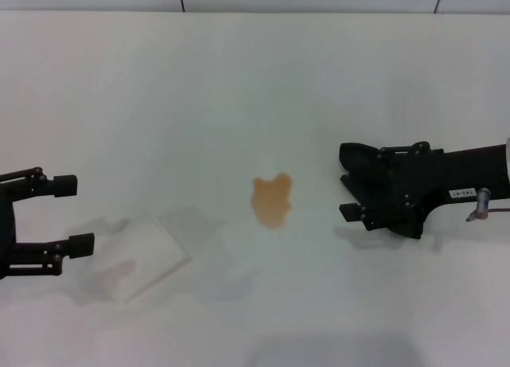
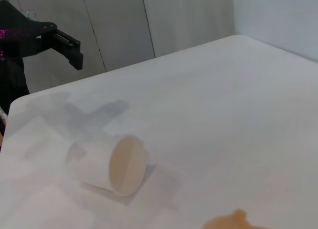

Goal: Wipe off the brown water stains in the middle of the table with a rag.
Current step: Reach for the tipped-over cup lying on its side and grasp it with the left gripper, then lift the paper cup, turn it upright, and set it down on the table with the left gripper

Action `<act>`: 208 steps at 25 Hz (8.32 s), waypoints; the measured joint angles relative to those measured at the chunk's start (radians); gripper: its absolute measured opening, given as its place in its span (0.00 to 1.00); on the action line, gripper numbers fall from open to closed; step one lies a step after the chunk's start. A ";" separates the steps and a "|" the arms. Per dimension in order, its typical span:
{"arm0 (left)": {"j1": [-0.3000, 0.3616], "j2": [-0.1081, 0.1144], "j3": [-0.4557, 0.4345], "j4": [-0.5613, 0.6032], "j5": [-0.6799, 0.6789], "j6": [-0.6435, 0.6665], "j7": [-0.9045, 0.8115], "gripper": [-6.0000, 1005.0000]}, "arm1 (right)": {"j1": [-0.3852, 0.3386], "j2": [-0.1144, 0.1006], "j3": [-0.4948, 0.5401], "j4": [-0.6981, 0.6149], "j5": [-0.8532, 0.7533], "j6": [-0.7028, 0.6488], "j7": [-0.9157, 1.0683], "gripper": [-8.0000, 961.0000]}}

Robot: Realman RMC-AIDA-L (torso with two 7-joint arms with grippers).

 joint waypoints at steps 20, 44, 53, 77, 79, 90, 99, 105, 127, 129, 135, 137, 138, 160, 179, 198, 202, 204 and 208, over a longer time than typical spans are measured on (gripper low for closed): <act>-0.005 0.000 0.000 -0.001 0.014 -0.003 -0.023 0.87 | 0.004 0.002 -0.007 0.005 0.000 0.004 0.000 0.85; -0.217 0.121 0.066 0.013 0.259 0.032 -0.389 0.87 | 0.003 0.004 -0.022 0.012 0.011 0.005 0.023 0.85; -0.327 0.132 0.180 0.000 0.411 0.037 -0.471 0.87 | 0.008 0.005 -0.023 0.007 0.018 0.003 0.025 0.85; -0.485 0.095 0.276 -0.149 0.583 0.002 -0.457 0.87 | 0.005 0.005 -0.067 0.014 0.048 0.037 0.016 0.85; -0.486 0.090 0.276 -0.149 0.584 -0.009 -0.452 0.87 | 0.004 0.005 -0.071 0.014 0.049 0.036 0.015 0.85; -0.510 0.057 0.278 -0.219 0.585 -0.089 -0.419 0.87 | 0.003 0.005 -0.086 0.013 0.049 0.031 0.015 0.85; -0.522 0.047 0.283 -0.277 0.594 -0.135 -0.402 0.87 | -0.001 0.005 -0.089 0.014 0.049 0.027 0.015 0.85; -0.525 0.041 0.284 -0.303 0.600 -0.161 -0.389 0.87 | -0.004 0.005 -0.096 0.014 0.049 0.027 0.015 0.85; -0.536 -0.005 0.285 -0.318 0.636 -0.213 -0.366 0.87 | -0.009 0.005 -0.116 0.016 0.050 0.027 0.015 0.85; -0.536 -0.006 0.285 -0.318 0.637 -0.214 -0.365 0.87 | -0.009 0.005 -0.116 0.016 0.050 0.027 0.015 0.85; -0.534 -0.007 0.285 -0.318 0.638 -0.224 -0.366 0.83 | -0.011 0.005 -0.117 0.013 0.051 0.026 0.015 0.85; -0.534 -0.007 0.285 -0.318 0.639 -0.226 -0.368 0.80 | -0.011 0.005 -0.117 0.013 0.051 0.026 0.015 0.85; -0.534 -0.007 0.285 -0.318 0.641 -0.226 -0.369 0.79 | -0.011 0.005 -0.117 0.013 0.051 0.026 0.015 0.85; -0.426 -0.014 0.079 -0.080 0.527 -0.255 -0.323 0.72 | -0.012 0.004 -0.113 0.006 0.051 0.031 0.023 0.85; -0.252 -0.094 -0.021 -0.259 0.132 -0.465 0.193 0.74 | -0.001 0.005 -0.126 0.019 0.075 0.077 -0.005 0.85; -0.200 -0.094 -0.074 -0.594 -0.055 -0.574 0.663 0.76 | 0.002 0.003 -0.133 0.015 0.063 0.101 -0.085 0.85; -0.200 -0.093 -0.074 -0.619 -0.054 -0.590 0.683 0.76 | 0.002 0.003 -0.140 0.014 0.062 0.104 -0.087 0.85; -0.197 -0.093 -0.073 -0.621 -0.054 -0.590 0.685 0.76 | 0.002 0.003 -0.141 0.014 0.058 0.105 -0.087 0.85; -0.189 -0.093 -0.074 -0.625 -0.054 -0.590 0.686 0.76 | 0.002 0.004 -0.147 0.013 0.055 0.106 -0.088 0.85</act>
